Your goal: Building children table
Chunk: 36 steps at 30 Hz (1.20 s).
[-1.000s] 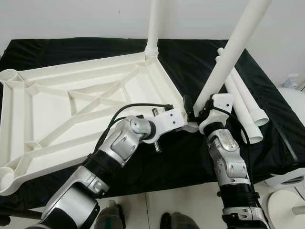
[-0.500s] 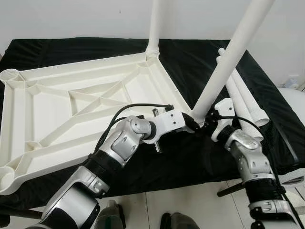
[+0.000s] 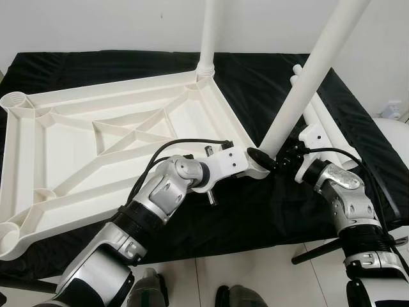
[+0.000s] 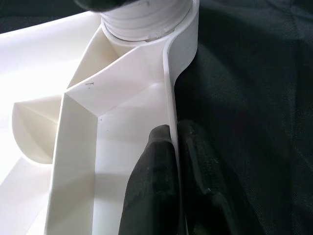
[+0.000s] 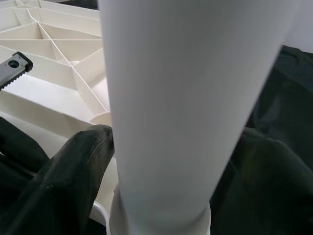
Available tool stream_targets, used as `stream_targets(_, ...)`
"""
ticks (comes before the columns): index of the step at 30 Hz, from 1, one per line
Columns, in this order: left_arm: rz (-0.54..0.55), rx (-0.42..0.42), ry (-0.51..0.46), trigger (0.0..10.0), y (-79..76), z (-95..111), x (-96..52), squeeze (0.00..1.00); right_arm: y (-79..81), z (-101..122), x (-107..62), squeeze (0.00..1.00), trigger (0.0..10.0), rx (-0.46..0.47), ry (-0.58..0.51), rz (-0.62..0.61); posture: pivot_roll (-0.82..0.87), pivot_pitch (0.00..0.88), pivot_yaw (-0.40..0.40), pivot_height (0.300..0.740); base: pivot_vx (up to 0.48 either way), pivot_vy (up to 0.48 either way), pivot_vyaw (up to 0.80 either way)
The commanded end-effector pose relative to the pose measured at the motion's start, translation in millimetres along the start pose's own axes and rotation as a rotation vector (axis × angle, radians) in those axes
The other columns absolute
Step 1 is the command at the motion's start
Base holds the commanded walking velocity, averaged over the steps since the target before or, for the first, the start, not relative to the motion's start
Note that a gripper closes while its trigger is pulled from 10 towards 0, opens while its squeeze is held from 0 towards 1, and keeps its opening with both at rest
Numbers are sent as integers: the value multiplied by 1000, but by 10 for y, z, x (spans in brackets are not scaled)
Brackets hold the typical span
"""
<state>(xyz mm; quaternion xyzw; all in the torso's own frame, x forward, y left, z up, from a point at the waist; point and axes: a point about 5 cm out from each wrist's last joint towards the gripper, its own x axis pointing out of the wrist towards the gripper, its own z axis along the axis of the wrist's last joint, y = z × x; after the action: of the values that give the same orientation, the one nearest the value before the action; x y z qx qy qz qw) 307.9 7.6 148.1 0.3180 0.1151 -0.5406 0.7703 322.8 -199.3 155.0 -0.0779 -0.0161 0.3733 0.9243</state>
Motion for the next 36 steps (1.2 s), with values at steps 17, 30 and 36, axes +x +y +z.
stream_targets(17, -4, 59, -51, 10000, 6, 148, 1, 0, -58, -38, -65, 0, 10000, 22, -10, -10, -35, 59, -15, 740, 0, 0, 0)
stream_targets(30, -6, 53, -52, 10000, -17, 142, 7, 0, 188, 2, 85, 0, 10000, 74, -84, -99, -37, 63, -24, 740, 0, 0, 0)
stream_targets(36, -10, 54, -51, 10000, -30, 137, 10, 0, 269, 68, 172, 0, 10000, 80, -121, -182, -35, 58, -30, 740, 0, 0, 0)
